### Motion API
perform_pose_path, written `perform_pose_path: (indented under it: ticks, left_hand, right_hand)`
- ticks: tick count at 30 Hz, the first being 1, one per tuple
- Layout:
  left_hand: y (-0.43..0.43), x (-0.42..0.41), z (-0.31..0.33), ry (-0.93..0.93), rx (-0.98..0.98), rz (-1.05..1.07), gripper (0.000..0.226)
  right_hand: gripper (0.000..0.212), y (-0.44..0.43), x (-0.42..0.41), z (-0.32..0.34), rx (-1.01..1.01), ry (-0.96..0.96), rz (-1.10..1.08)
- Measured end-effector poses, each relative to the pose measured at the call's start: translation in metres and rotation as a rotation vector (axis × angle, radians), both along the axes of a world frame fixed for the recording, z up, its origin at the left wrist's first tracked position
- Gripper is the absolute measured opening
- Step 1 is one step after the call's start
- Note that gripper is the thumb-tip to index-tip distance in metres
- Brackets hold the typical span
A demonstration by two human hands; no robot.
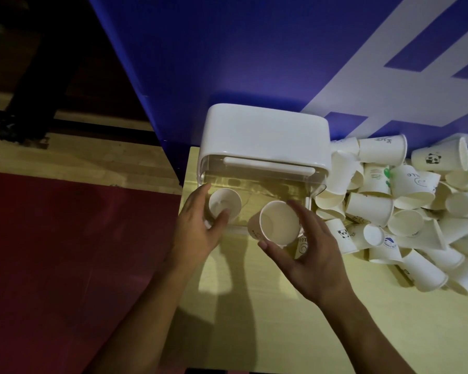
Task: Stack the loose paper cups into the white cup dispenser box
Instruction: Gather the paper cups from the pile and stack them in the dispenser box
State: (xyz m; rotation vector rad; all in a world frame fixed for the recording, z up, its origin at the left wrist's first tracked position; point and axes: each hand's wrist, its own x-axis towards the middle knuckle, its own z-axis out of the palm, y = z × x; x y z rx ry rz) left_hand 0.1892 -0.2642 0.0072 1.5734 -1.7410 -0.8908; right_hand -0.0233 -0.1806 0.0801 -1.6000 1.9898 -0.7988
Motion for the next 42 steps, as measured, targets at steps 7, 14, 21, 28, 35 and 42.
perform_pose_path:
  ticks: [7, 14, 21, 28, 35, 42]
  left_hand:
    - [0.006, 0.007, 0.042, 0.327, 0.020, 0.042, 0.051]
    - [0.004, 0.002, 0.037, 0.359, 0.055, 0.009, 0.034]
    - [-0.003, 0.002, 0.020, 0.298, 0.104, 0.008, 0.031]
    - [-0.011, 0.008, -0.015, 0.071, 0.130, -0.049, 0.038]
    - [-0.012, 0.007, -0.022, -0.029, 0.114, -0.045, 0.041]
    - [-0.012, 0.007, -0.015, -0.042, 0.071, -0.054, 0.039]
  right_hand:
    - [0.086, -0.041, 0.038, 0.004, -0.092, -0.017, 0.100]
    - [0.086, -0.059, 0.053, -0.016, -0.096, 0.041, 0.139]
    - [0.089, -0.068, 0.055, -0.038, -0.003, 0.058, 0.151]
    - [0.096, -0.075, 0.053, -0.066, 0.085, 0.084, 0.160]
    - [0.097, -0.076, 0.054, -0.076, 0.143, 0.069, 0.146]
    - [0.101, -0.076, 0.056, -0.077, 0.164, 0.032, 0.156]
